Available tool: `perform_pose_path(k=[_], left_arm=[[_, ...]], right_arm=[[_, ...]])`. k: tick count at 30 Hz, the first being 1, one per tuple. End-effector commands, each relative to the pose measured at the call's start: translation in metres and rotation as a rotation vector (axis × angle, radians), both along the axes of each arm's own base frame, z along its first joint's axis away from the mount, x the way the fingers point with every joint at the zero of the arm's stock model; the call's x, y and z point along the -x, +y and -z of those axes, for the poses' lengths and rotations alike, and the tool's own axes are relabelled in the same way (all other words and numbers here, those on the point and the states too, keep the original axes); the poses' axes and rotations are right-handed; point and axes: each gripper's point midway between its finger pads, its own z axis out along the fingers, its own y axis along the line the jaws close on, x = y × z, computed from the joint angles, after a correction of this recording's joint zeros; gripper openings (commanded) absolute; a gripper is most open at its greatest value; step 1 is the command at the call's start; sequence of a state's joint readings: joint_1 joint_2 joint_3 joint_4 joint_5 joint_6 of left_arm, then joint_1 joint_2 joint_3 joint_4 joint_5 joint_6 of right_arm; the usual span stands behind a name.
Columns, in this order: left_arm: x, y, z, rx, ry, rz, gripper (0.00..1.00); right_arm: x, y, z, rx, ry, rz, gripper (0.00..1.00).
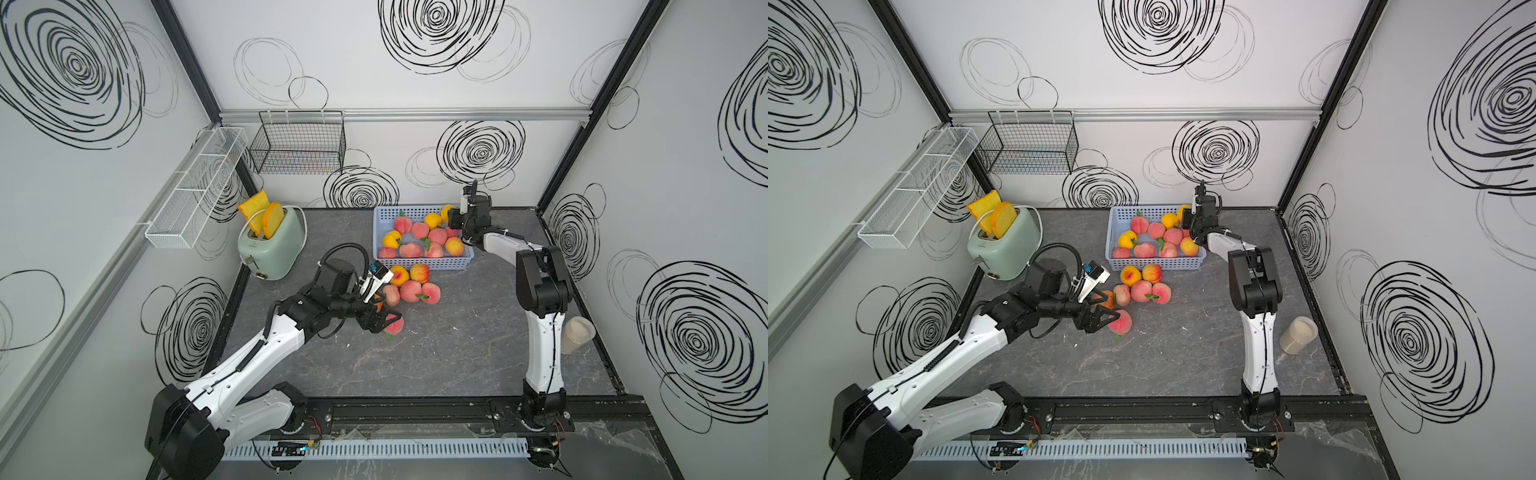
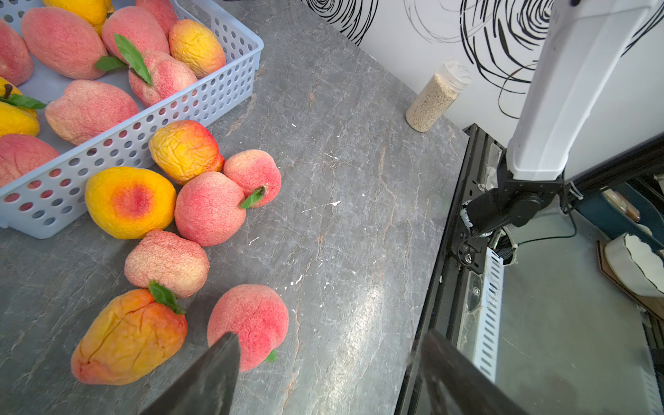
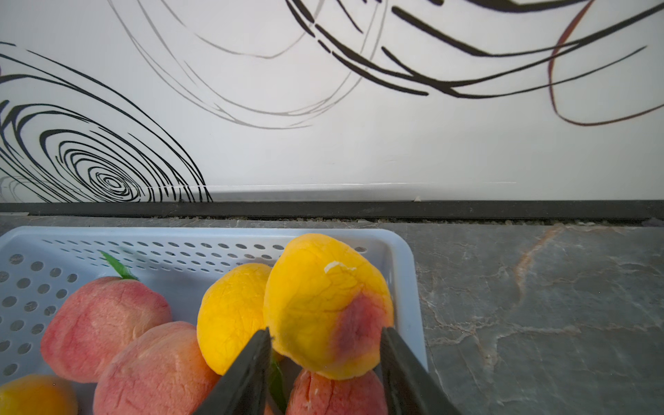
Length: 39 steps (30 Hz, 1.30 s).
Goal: Put the peaches into the basket
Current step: Place the peach in the basket, then pick up the peach from the center of the board.
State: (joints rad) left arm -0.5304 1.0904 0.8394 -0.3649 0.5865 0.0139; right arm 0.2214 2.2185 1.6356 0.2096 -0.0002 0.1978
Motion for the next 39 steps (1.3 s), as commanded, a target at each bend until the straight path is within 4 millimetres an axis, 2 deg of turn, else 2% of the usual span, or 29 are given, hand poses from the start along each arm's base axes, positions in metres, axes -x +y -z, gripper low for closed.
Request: perform_pose_path(k=[1, 5, 8, 13, 18, 24, 27, 30, 33, 39], left_arm=[[-0.004, -0.004, -0.008, 0.021, -0.03, 0.006, 0.83], [-0.007, -0.002, -0.005, 0.01, -0.021, -0.02, 0.84], [-0.012, 0.001, 0.0, -0.009, -0.01, -0.062, 0.84], [-0.021, 0.01, 0.015, -0.074, 0.015, -0.162, 0.84], [-0.016, 0.011, 0.04, -0.154, 0.062, -0.21, 0.85], [-0.007, -0.002, 0.066, -0.214, 0.082, -0.233, 0.88], [-0.004, -0.011, 0.077, -0.22, 0.092, -0.236, 0.88], [-0.003, -0.017, 0.087, -0.238, 0.095, -0.246, 0.88], [-0.008, -0.016, 0.097, -0.269, 0.089, -0.278, 0.88], [-0.015, -0.011, 0.113, -0.33, 0.084, -0.306, 0.88]], right_arm=[[0.007, 0.006, -0.031, -0.012, -0.036, -0.021, 0.53], [0.021, 0.007, -0.061, -0.022, -0.072, -0.033, 0.54], [0.043, 0.011, -0.079, -0.04, -0.106, -0.054, 0.55], [0.098, 0.013, -0.099, -0.076, -0.139, -0.087, 0.57], [0.167, 0.019, -0.101, -0.081, -0.161, -0.165, 0.58], [0.269, 0.046, -0.081, -0.064, -0.177, -0.355, 0.67], [0.314, 0.054, -0.068, -0.074, -0.192, -0.44, 0.66], [0.35, 0.057, -0.057, -0.124, -0.216, -0.512, 0.67], [0.379, 0.062, -0.042, -0.142, -0.232, -0.579, 0.67], [0.417, 0.073, -0.007, -0.152, -0.185, -0.672, 0.67]])
